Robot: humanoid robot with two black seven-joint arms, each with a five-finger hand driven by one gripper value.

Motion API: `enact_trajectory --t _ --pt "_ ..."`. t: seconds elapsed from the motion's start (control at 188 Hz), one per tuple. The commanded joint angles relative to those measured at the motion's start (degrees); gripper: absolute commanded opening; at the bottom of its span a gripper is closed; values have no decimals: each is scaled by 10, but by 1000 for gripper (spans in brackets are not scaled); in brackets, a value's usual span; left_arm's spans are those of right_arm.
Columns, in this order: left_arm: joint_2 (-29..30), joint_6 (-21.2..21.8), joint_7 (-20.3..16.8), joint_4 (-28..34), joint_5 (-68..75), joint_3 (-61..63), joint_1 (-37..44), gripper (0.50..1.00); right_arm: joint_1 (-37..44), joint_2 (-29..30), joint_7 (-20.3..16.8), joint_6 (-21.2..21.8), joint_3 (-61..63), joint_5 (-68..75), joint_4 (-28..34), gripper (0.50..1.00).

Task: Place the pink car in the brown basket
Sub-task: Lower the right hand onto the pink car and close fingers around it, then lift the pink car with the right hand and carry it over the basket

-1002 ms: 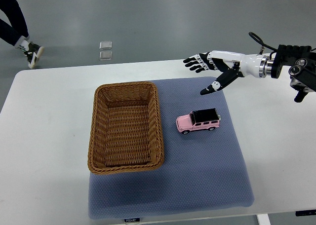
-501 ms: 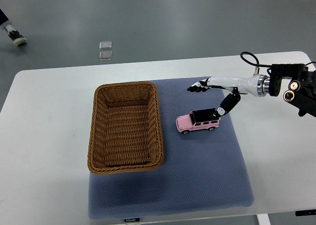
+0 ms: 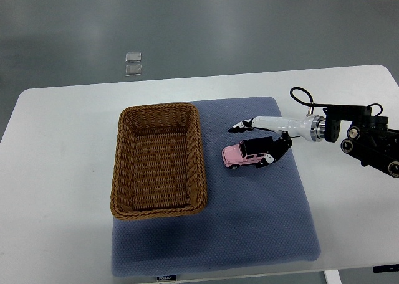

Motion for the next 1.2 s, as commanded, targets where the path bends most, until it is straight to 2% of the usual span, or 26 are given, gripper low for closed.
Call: enact_trajectory --t 0.0,0.128,0.277,0.421,0.538,0.597,0.832,0.981,1.194 --pt "0 0 0 0 0 0 0 1000 0 3 -1 -9 0 -3 -3 909" --pt "0 0 0 0 0 0 0 1000 0 2 -1 -11 -9 -8 -10 828" --pt "0 0 0 0 0 0 0 1000 -3 2 -1 -11 -10 -14 -11 785" --pt "0 0 0 0 0 0 0 1000 -3 2 0 -11 -12 -20 -11 652" --pt "0 0 0 0 0 0 0 1000 -2 1 1 -11 -12 -20 -11 566" --pt "0 0 0 0 0 0 0 1000 0 -1 4 -12 -11 -20 -11 500" --pt "0 0 0 0 0 0 0 1000 12 -12 18 -13 0 -15 -10 500" --pt "0 0 0 0 0 0 0 1000 49 -26 31 -12 0 -7 -5 500" --pt "0 0 0 0 0 0 0 1000 127 3 34 -5 -3 11 -5 500"
